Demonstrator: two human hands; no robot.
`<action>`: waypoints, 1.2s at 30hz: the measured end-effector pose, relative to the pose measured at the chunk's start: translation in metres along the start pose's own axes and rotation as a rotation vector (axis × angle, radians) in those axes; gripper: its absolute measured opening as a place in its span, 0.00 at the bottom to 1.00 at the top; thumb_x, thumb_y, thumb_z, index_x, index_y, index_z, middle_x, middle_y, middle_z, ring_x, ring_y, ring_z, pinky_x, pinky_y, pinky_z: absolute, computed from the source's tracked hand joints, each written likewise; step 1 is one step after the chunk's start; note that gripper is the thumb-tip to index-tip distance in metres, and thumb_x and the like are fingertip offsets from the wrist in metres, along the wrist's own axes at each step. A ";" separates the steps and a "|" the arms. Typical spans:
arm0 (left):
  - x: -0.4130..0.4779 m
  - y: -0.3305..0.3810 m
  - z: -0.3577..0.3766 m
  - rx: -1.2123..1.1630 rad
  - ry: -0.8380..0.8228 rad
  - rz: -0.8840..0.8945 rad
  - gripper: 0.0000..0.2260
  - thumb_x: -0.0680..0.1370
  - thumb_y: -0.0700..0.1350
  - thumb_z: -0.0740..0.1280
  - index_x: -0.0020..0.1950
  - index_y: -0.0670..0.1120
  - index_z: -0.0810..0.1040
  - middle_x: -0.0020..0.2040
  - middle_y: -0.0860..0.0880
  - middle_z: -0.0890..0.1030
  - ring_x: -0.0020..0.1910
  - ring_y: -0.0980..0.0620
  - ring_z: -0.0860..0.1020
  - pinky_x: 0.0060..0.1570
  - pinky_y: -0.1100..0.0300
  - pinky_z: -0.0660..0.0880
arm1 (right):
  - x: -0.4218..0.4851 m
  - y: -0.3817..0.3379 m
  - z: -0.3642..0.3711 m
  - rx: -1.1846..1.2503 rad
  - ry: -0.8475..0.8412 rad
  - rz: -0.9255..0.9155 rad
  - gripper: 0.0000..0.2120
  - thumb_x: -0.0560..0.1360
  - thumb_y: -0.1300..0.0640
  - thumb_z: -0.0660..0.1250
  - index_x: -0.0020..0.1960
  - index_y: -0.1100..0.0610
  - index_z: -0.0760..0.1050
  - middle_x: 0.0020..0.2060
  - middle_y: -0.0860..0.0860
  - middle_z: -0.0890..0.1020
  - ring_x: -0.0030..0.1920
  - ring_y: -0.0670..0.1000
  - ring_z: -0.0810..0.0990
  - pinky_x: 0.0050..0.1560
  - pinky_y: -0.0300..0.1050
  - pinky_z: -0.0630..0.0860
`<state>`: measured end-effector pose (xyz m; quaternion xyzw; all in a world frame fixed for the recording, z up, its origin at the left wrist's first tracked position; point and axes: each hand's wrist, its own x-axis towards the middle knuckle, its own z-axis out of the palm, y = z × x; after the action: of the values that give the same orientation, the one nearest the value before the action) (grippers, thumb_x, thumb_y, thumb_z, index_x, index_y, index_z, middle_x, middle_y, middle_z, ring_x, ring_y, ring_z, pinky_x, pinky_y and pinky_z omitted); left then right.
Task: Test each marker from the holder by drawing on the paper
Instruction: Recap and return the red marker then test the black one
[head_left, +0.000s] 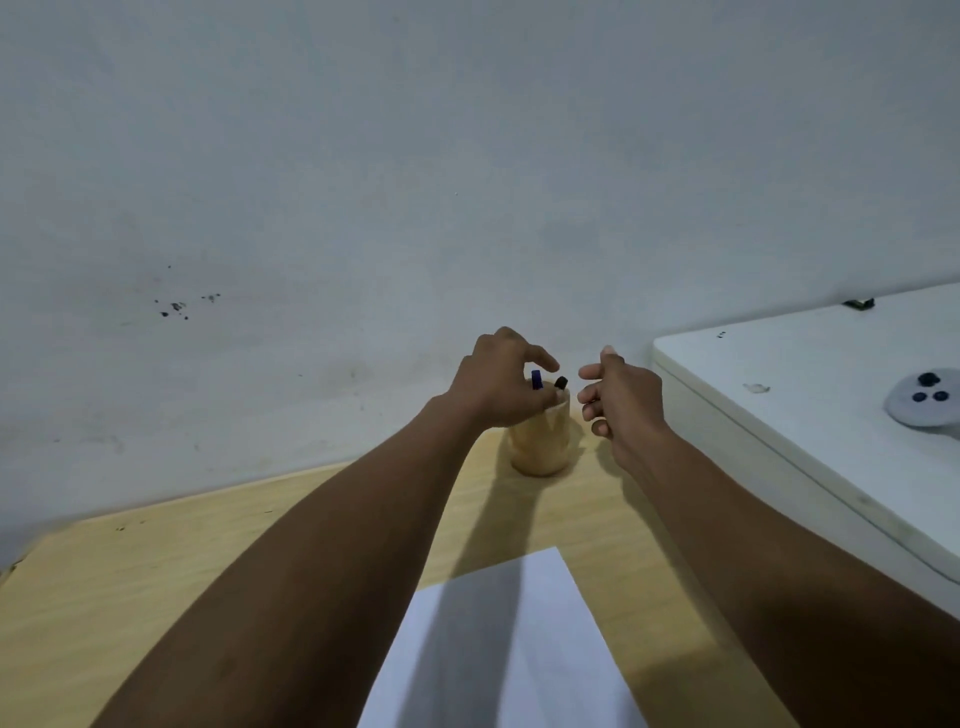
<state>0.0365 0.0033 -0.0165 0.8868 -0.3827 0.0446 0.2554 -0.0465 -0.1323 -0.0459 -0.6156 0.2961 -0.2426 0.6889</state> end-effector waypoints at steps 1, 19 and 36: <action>0.001 0.005 0.003 0.052 -0.008 0.011 0.19 0.70 0.59 0.73 0.59 0.57 0.84 0.62 0.48 0.79 0.65 0.49 0.74 0.61 0.47 0.74 | 0.000 0.001 -0.001 -0.001 0.004 0.001 0.20 0.82 0.46 0.58 0.46 0.59 0.81 0.30 0.53 0.79 0.25 0.50 0.73 0.24 0.42 0.65; -0.078 -0.013 -0.106 -0.136 0.351 -0.135 0.11 0.81 0.49 0.67 0.50 0.45 0.87 0.39 0.49 0.85 0.34 0.53 0.78 0.32 0.66 0.69 | -0.098 -0.003 0.085 0.320 -0.536 0.477 0.34 0.75 0.29 0.59 0.46 0.61 0.79 0.27 0.53 0.80 0.20 0.46 0.72 0.19 0.35 0.59; -0.298 -0.178 -0.086 -0.505 0.461 -0.674 0.10 0.79 0.46 0.70 0.40 0.44 0.83 0.35 0.51 0.84 0.39 0.49 0.85 0.46 0.51 0.81 | -0.189 0.069 0.166 0.278 -0.499 0.256 0.06 0.73 0.62 0.72 0.39 0.58 0.76 0.27 0.52 0.75 0.20 0.46 0.70 0.22 0.35 0.63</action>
<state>-0.0381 0.3432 -0.0986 0.8388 -0.0063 0.0604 0.5411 -0.0653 0.1255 -0.0828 -0.5138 0.1571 -0.0334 0.8427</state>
